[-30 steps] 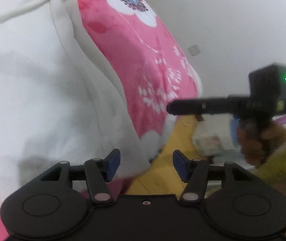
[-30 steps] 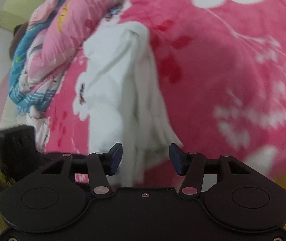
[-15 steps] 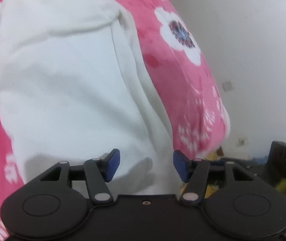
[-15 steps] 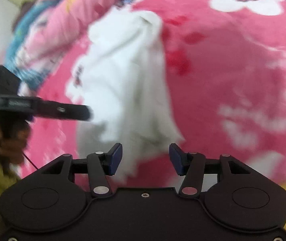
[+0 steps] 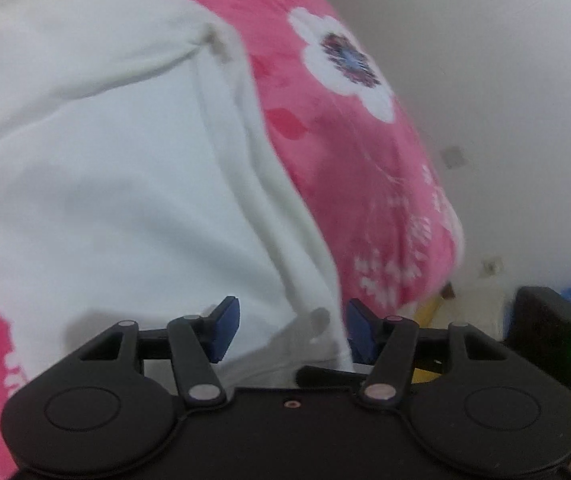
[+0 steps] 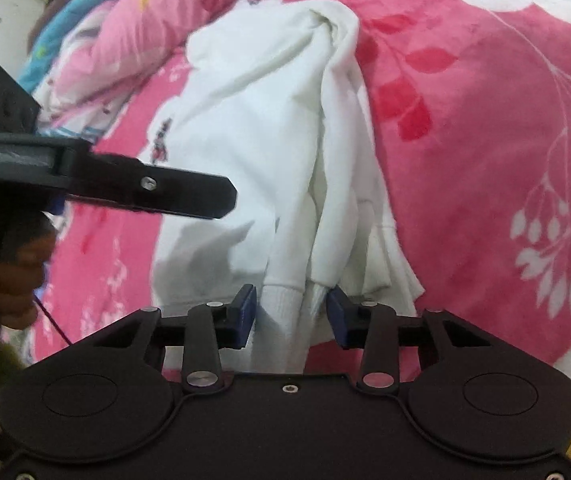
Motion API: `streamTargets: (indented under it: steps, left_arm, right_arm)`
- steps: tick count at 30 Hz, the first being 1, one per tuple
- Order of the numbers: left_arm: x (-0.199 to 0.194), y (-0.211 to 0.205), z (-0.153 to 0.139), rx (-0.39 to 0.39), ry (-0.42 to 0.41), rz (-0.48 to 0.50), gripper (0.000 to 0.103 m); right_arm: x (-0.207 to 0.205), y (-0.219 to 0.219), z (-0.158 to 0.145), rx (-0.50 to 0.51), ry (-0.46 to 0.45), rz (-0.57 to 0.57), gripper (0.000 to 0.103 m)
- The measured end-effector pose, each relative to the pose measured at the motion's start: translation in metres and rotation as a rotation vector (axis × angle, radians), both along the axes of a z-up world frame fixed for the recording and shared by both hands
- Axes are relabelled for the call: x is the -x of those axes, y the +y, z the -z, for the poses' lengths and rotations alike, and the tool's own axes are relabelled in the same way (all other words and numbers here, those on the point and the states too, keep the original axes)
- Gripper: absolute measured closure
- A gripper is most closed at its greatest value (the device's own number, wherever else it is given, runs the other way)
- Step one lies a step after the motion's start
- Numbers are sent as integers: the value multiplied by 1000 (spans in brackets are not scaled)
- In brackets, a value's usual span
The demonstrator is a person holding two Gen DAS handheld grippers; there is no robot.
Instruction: Fold clothes
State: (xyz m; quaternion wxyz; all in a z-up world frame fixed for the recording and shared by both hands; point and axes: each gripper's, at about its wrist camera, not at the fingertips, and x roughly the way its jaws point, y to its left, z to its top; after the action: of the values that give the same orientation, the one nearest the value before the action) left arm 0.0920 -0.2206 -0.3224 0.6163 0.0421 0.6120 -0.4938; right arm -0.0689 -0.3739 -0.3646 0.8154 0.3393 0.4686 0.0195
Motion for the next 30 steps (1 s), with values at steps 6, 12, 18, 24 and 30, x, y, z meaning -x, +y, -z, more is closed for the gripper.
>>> streamTargets:
  steps: [6, 12, 18, 24, 30]
  left_arm:
    - [11, -39, 4, -19, -34, 79, 47]
    - [18, -60, 8, -54, -66, 146, 47]
    - [9, -69, 19, -124, -117, 86, 54]
    - [4, -77, 31, -177, -169, 32, 97]
    - [0, -80, 8, -134, -278, -40, 99]
  right_arm:
    - [-4, 15, -14, 121, -38, -69, 86]
    - [-8, 41, -38, 294, -113, -239, 88]
    - [-8, 45, -44, 327, -148, -289, 89]
    - [-8, 29, -37, 272, -137, -236, 90]
    - [-13, 1, -36, 169, -188, -144, 91]
